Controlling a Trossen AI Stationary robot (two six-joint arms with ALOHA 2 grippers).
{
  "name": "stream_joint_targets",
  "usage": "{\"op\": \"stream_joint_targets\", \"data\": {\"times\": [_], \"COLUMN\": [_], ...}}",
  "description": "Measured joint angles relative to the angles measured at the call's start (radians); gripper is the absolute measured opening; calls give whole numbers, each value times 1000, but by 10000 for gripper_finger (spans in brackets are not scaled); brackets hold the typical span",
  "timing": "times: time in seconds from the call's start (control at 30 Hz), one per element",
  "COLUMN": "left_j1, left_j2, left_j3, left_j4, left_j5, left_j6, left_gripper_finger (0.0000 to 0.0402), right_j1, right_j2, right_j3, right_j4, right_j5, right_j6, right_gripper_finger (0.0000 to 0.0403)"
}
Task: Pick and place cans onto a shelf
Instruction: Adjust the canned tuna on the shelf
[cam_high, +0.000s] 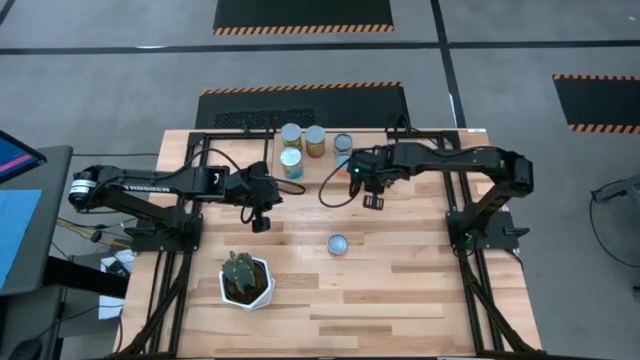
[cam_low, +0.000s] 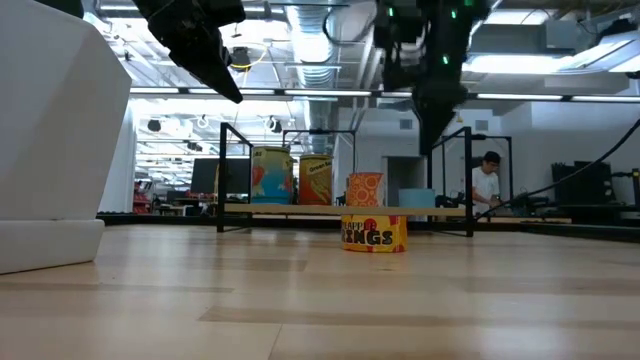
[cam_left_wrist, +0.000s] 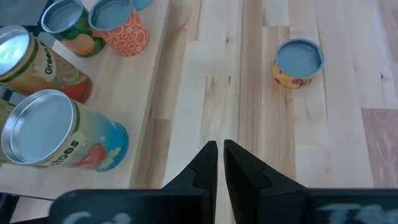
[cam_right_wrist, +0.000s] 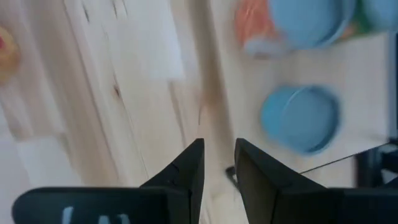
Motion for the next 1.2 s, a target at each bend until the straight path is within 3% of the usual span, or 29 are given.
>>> {"op": "stream_joint_targets", "data": {"times": [0.3, 0.67, 1.2], "left_j1": [0, 0, 0], "left_j2": [0, 0, 0], "left_j3": [0, 0, 0], "left_j4": [-1, 0, 7], "left_j5": [0, 0, 0], "left_j6": [-1, -16, -19], "left_gripper_finger": [18, 18, 18], "right_j1": [-49, -138, -211], "right_j2": [2, 83, 105], "right_j3": [-164, -169, -166], "right_j4": [169, 237, 354], "right_j5": [2, -63, -21], "right_j6": [-92, -200, -303], "right_gripper_finger": [108, 54, 27]}}
